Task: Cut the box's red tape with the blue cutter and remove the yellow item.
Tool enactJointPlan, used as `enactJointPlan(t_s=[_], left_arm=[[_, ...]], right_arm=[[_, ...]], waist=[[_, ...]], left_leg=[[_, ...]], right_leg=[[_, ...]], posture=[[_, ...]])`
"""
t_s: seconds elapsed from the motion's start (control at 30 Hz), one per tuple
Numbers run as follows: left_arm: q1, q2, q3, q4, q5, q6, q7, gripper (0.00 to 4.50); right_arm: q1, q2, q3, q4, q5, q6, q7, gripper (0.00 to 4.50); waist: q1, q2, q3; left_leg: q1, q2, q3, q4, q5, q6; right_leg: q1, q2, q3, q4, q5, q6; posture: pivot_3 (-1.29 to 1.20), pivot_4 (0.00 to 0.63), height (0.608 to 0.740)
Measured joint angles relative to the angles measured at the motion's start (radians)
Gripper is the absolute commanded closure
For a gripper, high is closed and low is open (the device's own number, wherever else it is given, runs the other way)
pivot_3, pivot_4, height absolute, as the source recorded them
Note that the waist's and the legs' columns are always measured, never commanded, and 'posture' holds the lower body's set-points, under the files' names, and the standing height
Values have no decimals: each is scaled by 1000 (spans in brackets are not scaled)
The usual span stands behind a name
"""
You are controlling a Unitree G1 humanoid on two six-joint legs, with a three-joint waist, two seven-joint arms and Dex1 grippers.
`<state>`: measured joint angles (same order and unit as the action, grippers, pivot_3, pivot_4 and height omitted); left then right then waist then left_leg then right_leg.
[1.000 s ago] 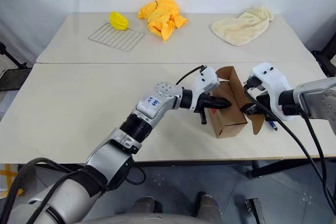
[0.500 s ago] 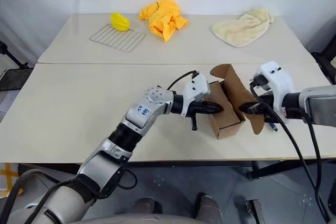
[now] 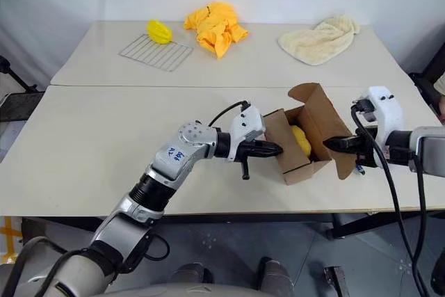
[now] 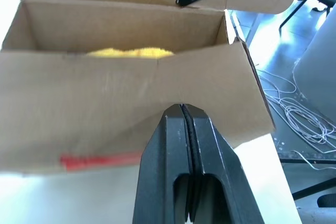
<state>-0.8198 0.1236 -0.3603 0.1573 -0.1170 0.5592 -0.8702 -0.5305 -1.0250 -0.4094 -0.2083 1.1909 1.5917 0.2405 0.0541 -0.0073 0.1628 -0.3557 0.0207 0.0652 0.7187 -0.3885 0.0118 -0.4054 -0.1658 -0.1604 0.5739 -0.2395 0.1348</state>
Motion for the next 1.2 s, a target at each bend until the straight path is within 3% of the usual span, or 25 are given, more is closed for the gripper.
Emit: enactJointPlan(t_s=[0.87, 1.0, 1.2], left_arm=[[71, 57, 2, -49, 0, 41, 38, 4500], [104, 92, -12, -3, 35, 77, 42, 4500], [124, 55, -51, 24, 45, 81, 39, 4500]], right_arm=[[111, 0, -88, 80, -41, -4, -40, 4462], [131, 14, -66, 101, -78, 9, -28, 4462], [150, 66, -7, 116, -129, 14, 33, 4462]], waist=[[-3, -1, -21], [-3, 4, -21], [13, 17, -16]], left_leg=[[5, 2, -1, -2, -3, 2], [7, 2, -1, -2, -4, 3], [-5, -2, 2, 0, -4, 4]], right_leg=[[10, 0, -1, -4, -1, -2], [9, 0, 0, -5, -1, -2], [-3, -1, 1, -4, 0, 0]], posture=[[0, 150, 740], [0, 150, 740], [0, 150, 740]])
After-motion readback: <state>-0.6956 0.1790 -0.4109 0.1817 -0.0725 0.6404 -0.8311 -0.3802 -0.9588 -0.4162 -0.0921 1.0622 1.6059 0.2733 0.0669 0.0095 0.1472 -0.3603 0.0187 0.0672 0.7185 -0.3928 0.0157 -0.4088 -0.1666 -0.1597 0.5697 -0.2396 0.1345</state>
